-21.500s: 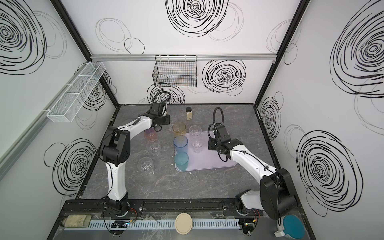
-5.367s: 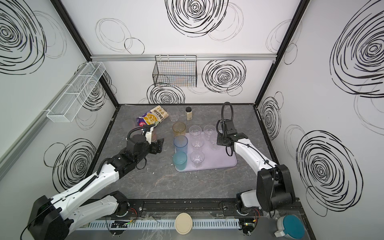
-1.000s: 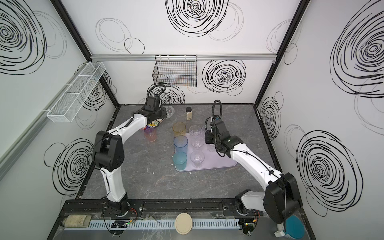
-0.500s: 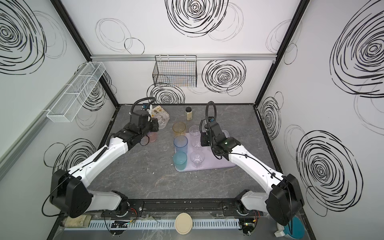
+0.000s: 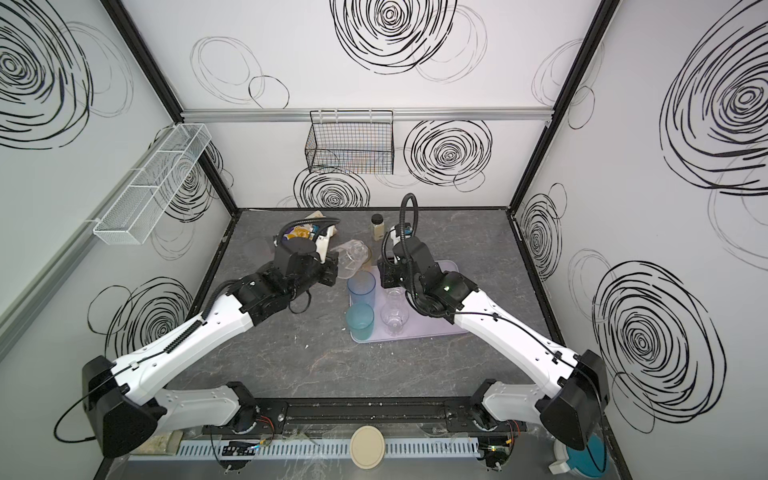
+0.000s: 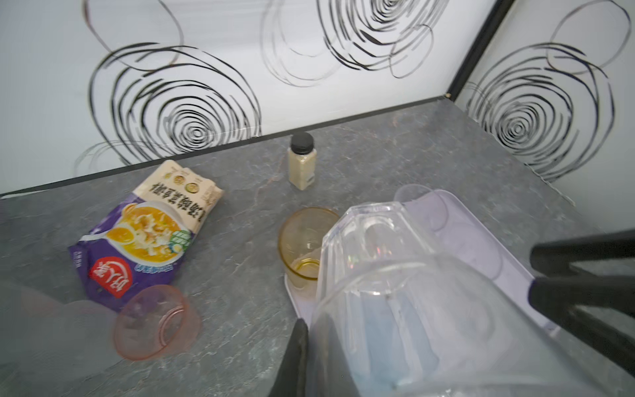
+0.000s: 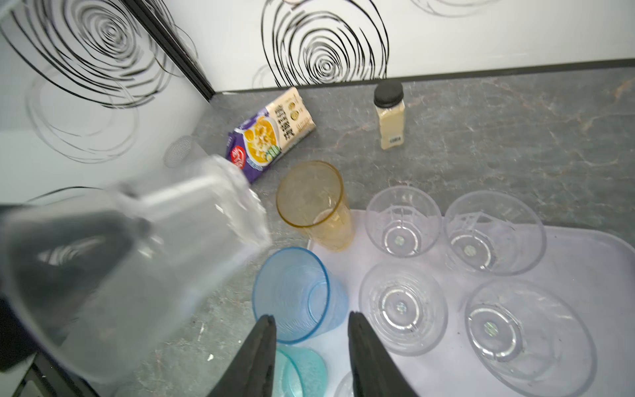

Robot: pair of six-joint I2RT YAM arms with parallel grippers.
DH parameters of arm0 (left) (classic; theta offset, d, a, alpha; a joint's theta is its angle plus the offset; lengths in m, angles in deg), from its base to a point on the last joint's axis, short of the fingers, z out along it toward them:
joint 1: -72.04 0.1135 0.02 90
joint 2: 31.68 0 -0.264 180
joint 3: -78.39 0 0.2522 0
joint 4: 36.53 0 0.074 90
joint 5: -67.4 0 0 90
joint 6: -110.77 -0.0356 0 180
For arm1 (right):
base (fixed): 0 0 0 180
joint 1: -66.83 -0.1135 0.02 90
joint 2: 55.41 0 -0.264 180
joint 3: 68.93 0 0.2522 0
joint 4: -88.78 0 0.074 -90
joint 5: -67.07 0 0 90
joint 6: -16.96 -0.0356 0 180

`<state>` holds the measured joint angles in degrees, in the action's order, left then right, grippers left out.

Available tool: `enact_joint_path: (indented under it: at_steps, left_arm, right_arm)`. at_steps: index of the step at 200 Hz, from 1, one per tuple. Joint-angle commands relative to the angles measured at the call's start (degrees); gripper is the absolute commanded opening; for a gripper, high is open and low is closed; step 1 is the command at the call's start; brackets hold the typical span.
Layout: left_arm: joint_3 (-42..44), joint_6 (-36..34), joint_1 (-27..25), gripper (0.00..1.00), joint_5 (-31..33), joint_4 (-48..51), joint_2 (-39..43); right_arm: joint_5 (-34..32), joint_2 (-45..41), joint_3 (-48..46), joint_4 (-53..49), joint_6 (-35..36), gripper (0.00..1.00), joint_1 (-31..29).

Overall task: Place the glasses into the tray
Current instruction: 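Carry the clear glass over the tray with the left gripper while the right moves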

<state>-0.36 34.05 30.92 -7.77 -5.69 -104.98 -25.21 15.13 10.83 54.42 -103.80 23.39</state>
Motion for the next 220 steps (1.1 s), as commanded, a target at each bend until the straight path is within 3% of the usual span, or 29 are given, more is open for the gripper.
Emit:
enact_joint_path:
  at_steps: [1,77,220]
  left_arm:
    - [-3.7,0.5,-2.4,0.07,2.6,-1.8,-2.4]
    - [-10.8,0.9,-7.2,0.08,5.5,-2.1,-9.1]
    - [-16.9,3.7,-9.0,0.08,7.5,-5.2,-16.5]
  right_arm:
    - [-2.7,-3.1,1.9,0.3,-0.7,0.43,-0.8]
    - [-6.5,-3.8,1.7,-0.6,-0.7,0.54,-3.2]
    - [-22.4,-6.1,-6.6,4.8,-0.4,0.54,-5.3]
